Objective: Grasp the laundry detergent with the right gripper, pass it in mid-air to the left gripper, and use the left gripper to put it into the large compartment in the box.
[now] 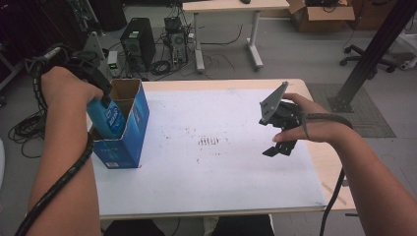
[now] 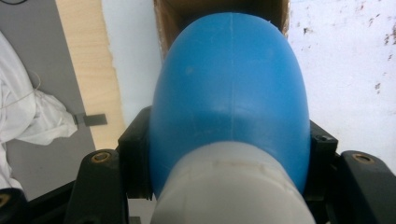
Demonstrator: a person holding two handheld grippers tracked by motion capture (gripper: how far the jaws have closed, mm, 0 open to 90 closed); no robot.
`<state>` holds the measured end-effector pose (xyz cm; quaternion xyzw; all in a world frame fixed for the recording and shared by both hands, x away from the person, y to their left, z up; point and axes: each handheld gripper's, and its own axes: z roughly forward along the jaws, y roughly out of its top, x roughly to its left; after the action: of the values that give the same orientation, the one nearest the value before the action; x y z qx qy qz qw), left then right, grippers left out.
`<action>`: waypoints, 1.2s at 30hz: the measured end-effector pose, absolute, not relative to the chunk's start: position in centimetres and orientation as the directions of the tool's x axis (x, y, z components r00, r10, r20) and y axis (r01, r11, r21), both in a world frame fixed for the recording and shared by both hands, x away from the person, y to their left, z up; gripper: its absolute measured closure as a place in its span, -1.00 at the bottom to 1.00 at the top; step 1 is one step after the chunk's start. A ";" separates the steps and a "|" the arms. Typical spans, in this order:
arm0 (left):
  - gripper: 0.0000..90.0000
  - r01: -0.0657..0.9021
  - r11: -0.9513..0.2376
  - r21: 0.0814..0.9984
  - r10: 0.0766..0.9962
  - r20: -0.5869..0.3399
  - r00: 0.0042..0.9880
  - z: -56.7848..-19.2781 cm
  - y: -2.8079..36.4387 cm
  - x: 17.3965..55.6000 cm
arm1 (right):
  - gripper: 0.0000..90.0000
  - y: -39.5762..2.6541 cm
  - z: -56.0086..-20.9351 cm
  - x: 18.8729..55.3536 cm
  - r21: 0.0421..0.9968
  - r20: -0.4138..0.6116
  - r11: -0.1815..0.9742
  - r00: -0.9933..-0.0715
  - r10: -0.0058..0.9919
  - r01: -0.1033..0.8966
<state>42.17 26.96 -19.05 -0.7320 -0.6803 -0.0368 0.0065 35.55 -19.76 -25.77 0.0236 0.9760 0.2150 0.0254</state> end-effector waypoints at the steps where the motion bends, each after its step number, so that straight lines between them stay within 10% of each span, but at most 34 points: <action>1: -0.16 0.997 -0.073 0.038 0.995 0.063 0.071 -19.3 26.9 42.2 | -0.94 -19.8 -25.8 35.6 0.422 -0.038 0.906 -0.998 0.058 0.036; 36: -0.16 0.995 -0.104 0.006 0.992 0.078 0.103 -27.4 26.4 42.9 | -0.94 -20.4 -27.0 35.7 0.422 -0.004 0.903 -0.996 0.086 0.077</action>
<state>42.89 26.38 -27.36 -0.7423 -0.6690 -0.0311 0.0240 35.75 -20.35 -27.04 0.0418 0.9754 0.2160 0.0114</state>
